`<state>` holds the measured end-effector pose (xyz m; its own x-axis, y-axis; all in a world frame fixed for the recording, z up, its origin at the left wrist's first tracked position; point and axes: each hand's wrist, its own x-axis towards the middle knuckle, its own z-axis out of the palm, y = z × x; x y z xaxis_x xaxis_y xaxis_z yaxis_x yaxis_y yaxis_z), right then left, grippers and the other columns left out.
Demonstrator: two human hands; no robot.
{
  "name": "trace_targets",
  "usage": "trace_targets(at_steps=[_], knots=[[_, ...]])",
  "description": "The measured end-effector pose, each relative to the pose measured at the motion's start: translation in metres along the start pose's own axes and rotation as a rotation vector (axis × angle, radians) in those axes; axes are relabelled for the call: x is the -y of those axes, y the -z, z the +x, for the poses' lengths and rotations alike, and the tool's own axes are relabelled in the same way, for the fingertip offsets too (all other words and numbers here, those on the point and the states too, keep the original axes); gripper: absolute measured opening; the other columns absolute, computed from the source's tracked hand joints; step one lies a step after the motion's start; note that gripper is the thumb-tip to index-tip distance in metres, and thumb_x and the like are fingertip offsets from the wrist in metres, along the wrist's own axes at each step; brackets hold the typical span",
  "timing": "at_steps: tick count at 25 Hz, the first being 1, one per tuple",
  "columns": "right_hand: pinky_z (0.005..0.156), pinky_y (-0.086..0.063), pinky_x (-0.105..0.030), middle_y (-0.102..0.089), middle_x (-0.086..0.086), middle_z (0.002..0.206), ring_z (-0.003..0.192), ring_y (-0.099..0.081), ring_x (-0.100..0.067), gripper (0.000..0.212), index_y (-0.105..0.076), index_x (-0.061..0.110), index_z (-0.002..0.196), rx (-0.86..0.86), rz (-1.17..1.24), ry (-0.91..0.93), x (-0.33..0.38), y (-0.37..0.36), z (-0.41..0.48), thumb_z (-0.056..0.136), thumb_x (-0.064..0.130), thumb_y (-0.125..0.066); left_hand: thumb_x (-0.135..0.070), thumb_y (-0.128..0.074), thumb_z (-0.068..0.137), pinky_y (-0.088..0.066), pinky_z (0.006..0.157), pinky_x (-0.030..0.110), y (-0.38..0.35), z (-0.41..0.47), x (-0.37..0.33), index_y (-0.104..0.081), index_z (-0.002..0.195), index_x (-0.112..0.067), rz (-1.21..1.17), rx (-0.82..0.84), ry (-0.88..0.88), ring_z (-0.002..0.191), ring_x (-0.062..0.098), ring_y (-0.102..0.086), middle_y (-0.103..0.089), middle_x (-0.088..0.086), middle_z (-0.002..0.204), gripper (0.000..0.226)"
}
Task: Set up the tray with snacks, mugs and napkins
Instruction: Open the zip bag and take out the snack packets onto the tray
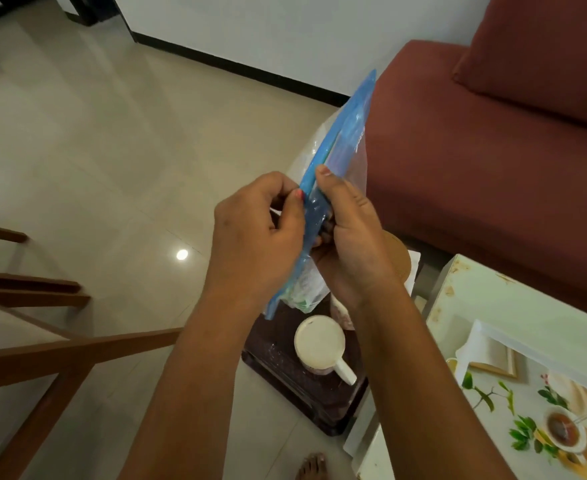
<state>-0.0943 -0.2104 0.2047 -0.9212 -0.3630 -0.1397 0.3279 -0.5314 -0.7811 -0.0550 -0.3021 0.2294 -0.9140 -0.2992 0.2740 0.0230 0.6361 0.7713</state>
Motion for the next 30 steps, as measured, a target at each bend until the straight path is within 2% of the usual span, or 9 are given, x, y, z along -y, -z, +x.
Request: trace_targets(at_steps=[2, 6, 11, 17, 20, 22, 24, 27, 30], knots=[[0.066, -0.042, -0.039, -0.045, -0.019, 0.073, 0.069, -0.045, -0.031, 0.021, -0.055, 0.007, 0.092, 0.037, 0.005, 0.062, 0.031, 0.005, -0.015, 0.095, 0.026, -0.047, -0.028, -0.050, 0.089, -0.052, 0.052, 0.037, 0.001, 0.000, -0.038, -0.058, 0.079, -0.007, -0.186, 0.170, 0.033, 0.058, 0.023, -0.063, -0.063, 0.011, 0.066, 0.025], [0.056, -0.046, -0.030, -0.049, -0.010, 0.068, 0.063, -0.049, -0.021, 0.023, -0.055, 0.006, 0.090, 0.073, 0.068, 0.169, 0.086, 0.022, -0.057, 0.090, 0.029, -0.051, -0.056, -0.061, 0.075, -0.048, 0.045, 0.035, -0.009, -0.020, -0.113, -0.056, 0.077, -0.005, -0.184, 0.318, -0.062, 0.055, 0.031, -0.055, -0.056, 0.018, 0.063, 0.051], [0.055, -0.041, -0.028, -0.042, -0.008, 0.062, 0.060, -0.041, -0.023, 0.026, -0.054, 0.018, 0.067, -0.141, 0.042, 0.243, 0.121, 0.063, -0.123, 0.091, 0.026, -0.054, -0.038, -0.054, 0.074, -0.050, 0.055, 0.033, -0.019, -0.064, -0.163, -0.060, 0.080, -0.018, -0.046, 0.520, -0.065, 0.060, 0.020, -0.060, -0.062, 0.007, 0.068, 0.022], [0.050, -0.049, -0.019, -0.049, 0.008, 0.045, 0.041, -0.046, -0.003, 0.044, -0.058, 0.022, 0.049, -0.428, 0.042, 0.113, 0.105, 0.125, -0.196, 0.092, 0.024, -0.054, -0.023, -0.047, 0.091, -0.039, 0.059, 0.032, -0.067, -0.115, -0.156, -0.060, 0.080, -0.024, 0.192, 0.467, -0.173, 0.062, 0.009, -0.048, -0.054, -0.004, 0.066, 0.016], [0.045, -0.034, -0.009, -0.042, 0.009, 0.041, 0.040, -0.039, -0.004, 0.044, -0.044, 0.019, 0.048, -0.786, -0.638, 0.214, 0.085, 0.175, -0.227, 0.085, 0.024, -0.065, -0.021, -0.046, 0.090, -0.046, 0.079, 0.042, -0.109, -0.138, -0.144, -0.065, 0.095, -0.017, 0.240, 0.450, -0.279, 0.087, 0.020, -0.056, -0.063, -0.002, 0.091, 0.019], [0.048, -0.030, -0.019, -0.041, 0.008, 0.050, 0.047, -0.037, -0.009, 0.039, -0.038, 0.018, 0.057, -0.957, -1.242, 0.397, 0.074, 0.204, -0.247, 0.080, 0.020, -0.070, -0.020, -0.044, 0.090, -0.046, 0.079, 0.043, -0.131, -0.153, -0.134, -0.067, 0.098, -0.014, 0.270, 0.479, -0.382, 0.091, 0.025, -0.056, -0.066, 0.005, 0.094, 0.025], [0.063, -0.040, -0.028, -0.058, -0.004, 0.072, 0.067, -0.052, -0.019, 0.019, -0.052, 0.016, 0.074, -0.795, -1.550, 0.507, 0.066, 0.222, -0.257, 0.079, 0.011, -0.069, -0.020, -0.046, 0.089, -0.043, 0.073, 0.038, -0.150, -0.165, -0.120, -0.069, 0.097, -0.016, 0.365, 0.540, -0.511, 0.085, 0.022, -0.050, -0.069, 0.003, 0.090, 0.025], [0.089, -0.046, -0.036, -0.063, -0.008, 0.116, 0.105, -0.058, -0.025, 0.025, -0.058, 0.018, 0.115, -0.363, -1.532, 0.160, 0.053, 0.238, -0.256, 0.090, 0.017, -0.059, -0.019, -0.055, 0.088, -0.029, 0.077, 0.031, -0.168, -0.171, -0.090, -0.070, 0.095, -0.021, 0.435, 0.608, -0.631, 0.082, 0.016, -0.041, -0.070, -0.001, 0.089, 0.016], [0.072, -0.048, -0.031, -0.069, -0.005, 0.099, 0.086, -0.062, -0.023, 0.024, -0.062, 0.020, 0.106, -0.209, -1.656, 0.025, 0.034, 0.237, -0.255, 0.096, 0.031, -0.043, -0.025, -0.062, 0.085, -0.036, 0.079, 0.031, -0.177, -0.186, -0.060, -0.070, 0.095, -0.021, 0.323, 0.535, -0.525, 0.092, 0.018, -0.047, -0.067, -0.003, 0.097, 0.013]])
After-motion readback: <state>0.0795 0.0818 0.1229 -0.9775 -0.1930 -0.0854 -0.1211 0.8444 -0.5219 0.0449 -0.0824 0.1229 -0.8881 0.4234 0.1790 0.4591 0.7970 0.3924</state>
